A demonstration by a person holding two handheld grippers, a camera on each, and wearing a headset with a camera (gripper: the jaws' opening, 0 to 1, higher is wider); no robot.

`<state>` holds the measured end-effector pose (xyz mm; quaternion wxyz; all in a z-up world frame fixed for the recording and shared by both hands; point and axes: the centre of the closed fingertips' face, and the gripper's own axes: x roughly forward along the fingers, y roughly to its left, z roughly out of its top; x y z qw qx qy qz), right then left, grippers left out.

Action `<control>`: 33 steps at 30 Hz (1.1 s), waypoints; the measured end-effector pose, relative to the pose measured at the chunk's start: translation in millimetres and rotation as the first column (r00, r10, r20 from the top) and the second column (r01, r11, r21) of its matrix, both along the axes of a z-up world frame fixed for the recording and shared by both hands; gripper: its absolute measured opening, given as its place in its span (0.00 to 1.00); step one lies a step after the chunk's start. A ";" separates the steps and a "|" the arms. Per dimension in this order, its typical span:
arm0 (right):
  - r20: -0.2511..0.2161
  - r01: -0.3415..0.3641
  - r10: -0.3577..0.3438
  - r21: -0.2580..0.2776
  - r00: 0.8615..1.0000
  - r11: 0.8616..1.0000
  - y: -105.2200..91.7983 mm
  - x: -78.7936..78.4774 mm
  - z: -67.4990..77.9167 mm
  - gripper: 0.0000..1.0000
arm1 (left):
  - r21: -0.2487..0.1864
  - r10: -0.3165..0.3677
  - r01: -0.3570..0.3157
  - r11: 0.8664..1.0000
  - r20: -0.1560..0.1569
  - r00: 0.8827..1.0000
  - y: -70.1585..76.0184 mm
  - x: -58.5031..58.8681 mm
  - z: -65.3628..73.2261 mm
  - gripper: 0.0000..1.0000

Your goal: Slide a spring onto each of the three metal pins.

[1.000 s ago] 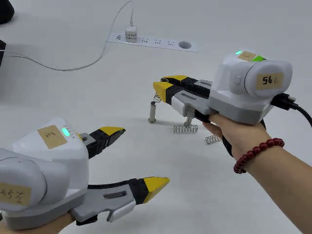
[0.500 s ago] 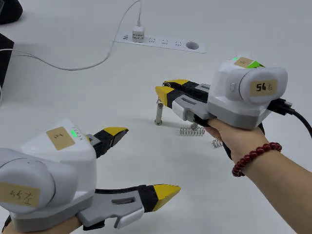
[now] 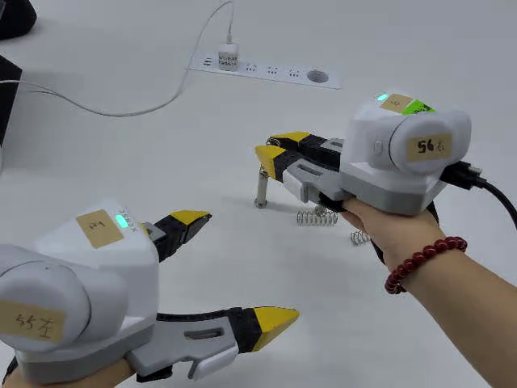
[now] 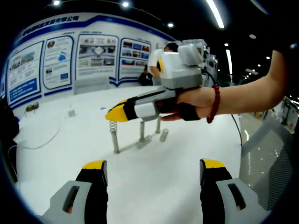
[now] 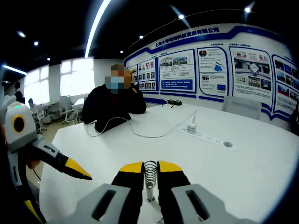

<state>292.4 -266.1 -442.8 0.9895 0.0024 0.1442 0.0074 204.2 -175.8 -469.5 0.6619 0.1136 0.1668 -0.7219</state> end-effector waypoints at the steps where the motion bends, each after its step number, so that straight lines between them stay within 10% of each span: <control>1: 0.001 -0.001 0.001 -0.004 1.000 1.000 0.3 0.2 0.0 0.12 | 0.000 0.000 0.000 1.000 -0.001 1.000 0.1 0.0 0.0 0.82; 33: -0.128 0.027 -0.028 -0.012 0.991 1.000 -0.1 1.9 -42.7 0.12 | -0.002 0.005 -0.005 1.000 -0.002 1.000 0.8 1.5 1.5 0.82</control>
